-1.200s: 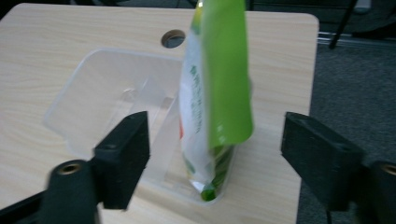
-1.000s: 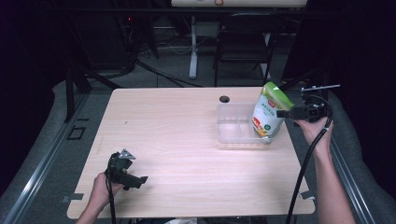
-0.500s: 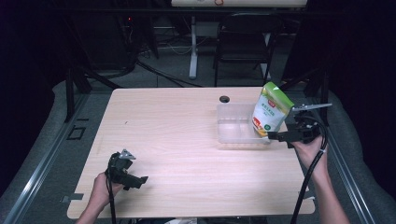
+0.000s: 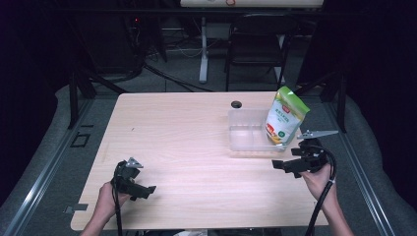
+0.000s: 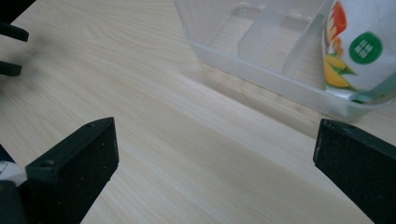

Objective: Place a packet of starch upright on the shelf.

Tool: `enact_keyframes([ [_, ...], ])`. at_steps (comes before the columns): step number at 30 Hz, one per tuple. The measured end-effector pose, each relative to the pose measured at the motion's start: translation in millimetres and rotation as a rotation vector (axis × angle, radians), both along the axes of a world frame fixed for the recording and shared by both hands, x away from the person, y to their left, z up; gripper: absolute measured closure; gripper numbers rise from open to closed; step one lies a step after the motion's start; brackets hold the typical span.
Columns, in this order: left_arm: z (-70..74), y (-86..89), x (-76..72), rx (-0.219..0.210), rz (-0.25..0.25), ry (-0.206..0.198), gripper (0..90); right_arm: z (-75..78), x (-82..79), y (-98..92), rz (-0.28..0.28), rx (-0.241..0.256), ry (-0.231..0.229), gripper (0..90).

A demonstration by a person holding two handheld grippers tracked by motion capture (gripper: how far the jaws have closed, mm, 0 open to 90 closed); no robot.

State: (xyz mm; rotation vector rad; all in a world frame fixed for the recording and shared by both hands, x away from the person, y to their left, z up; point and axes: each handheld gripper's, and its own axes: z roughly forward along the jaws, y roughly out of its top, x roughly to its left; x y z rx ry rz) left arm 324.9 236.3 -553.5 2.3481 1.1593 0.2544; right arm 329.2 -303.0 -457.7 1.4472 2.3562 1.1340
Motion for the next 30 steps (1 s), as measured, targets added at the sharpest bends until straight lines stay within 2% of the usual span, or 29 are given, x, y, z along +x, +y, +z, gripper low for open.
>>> enact_keyframes([
  [1, 0.0, 0.0, 0.0, 0.000, 0.000, 0.000, 0.3, -7.1, -3.9, 2.4, 0.009, -0.014, 0.019, 0.0],
  [9, -0.3, -0.1, 0.5, 0.003, -0.002, 0.003, 0.3, -25.8, -16.2, 9.1, 0.035, -0.003, 0.061, 0.0],
  [14, -0.4, 0.0, 0.6, 0.007, -0.004, 0.003, 0.3, -49.9, -32.8, 14.8, 0.043, -0.003, 0.091, 0.0],
  [17, -0.9, -0.4, 0.6, 0.006, 0.000, -0.005, 0.3, -60.6, -39.5, 16.9, 0.047, -0.006, 0.092, 0.0],
  [19, -1.2, -1.1, 0.9, 0.010, -0.001, -0.002, 0.3, -68.0, -46.0, 17.1, 0.039, -0.031, 0.089, 0.0],
  [23, -0.7, -1.8, 0.2, 0.007, -0.005, -0.004, 0.3, -74.4, -57.4, 12.7, 0.009, -0.029, 0.053, 0.0],
  [26, -0.9, -1.7, 0.8, 0.009, -0.006, -0.002, 0.3, -78.0, -56.3, 10.4, 0.004, -0.055, 0.050, 0.0],
  [30, -0.1, -1.6, 0.2, 0.013, -0.010, -0.007, 0.3, -83.5, -50.8, 10.5, 0.015, -0.083, 0.093, 0.2],
])
